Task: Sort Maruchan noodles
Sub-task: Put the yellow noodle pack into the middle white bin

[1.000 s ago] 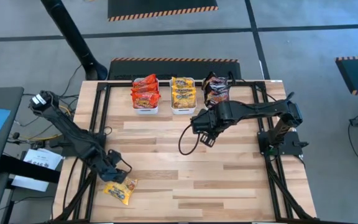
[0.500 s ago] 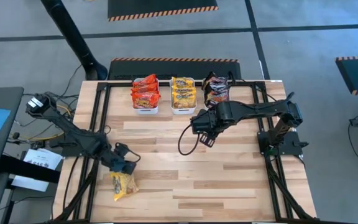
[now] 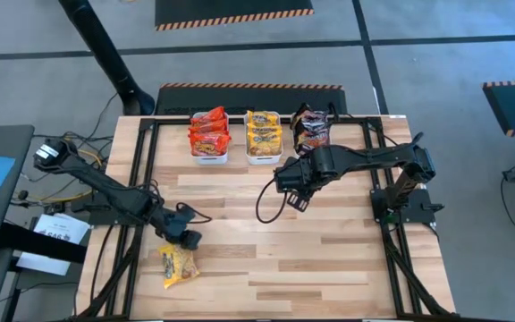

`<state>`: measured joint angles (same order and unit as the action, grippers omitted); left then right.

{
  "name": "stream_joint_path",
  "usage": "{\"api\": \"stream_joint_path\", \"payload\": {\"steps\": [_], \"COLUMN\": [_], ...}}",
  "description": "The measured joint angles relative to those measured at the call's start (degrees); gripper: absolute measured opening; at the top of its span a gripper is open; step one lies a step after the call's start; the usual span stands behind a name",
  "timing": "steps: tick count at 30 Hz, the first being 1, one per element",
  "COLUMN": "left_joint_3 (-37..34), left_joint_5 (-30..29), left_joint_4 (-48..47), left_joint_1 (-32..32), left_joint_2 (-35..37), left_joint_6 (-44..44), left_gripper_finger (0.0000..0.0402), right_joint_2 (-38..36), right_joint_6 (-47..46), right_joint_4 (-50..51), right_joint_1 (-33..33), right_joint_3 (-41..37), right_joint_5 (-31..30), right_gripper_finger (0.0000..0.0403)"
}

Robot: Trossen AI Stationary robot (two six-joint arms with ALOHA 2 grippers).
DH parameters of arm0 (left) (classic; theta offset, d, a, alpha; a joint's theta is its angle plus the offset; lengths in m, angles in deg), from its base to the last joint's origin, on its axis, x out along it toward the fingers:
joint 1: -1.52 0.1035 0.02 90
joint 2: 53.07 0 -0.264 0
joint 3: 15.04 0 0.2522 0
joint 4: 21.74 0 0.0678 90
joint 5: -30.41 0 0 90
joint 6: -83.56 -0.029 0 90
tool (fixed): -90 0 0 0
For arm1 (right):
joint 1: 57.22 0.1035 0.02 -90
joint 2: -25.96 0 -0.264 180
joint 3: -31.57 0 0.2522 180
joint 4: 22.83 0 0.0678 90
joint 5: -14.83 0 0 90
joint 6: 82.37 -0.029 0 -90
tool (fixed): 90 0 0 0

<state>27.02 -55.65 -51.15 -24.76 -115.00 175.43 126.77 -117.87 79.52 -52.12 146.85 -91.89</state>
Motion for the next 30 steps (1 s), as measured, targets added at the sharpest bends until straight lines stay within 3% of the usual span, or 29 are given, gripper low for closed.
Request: {"api": "stream_joint_path", "payload": {"steps": [7,21,30], "left_joint_3": [0.00,-0.45,-2.21], "left_joint_5": [6.59,4.30,2.29], "left_joint_4": [-3.08,-11.61,-11.06], "left_joint_1": [-1.49,-7.25,-5.26], "left_joint_2": [0.01,-0.02,0.00], "left_joint_6": [2.31,12.88,10.90], "left_gripper_finger": [0.0154,0.0111,0.0105], "right_joint_2": [0.00,0.00,0.00], "right_joint_6": [0.00,0.00,0.00], "right_joint_4": [-1.36,-2.32,-2.34], "right_joint_1": [0.00,0.00,0.00], "right_joint_3": [0.00,-0.02,-0.02], "right_joint_5": [-0.15,-0.15,-0.15], "right_gripper_finger": [0.0113,0.0113,0.0113]}}
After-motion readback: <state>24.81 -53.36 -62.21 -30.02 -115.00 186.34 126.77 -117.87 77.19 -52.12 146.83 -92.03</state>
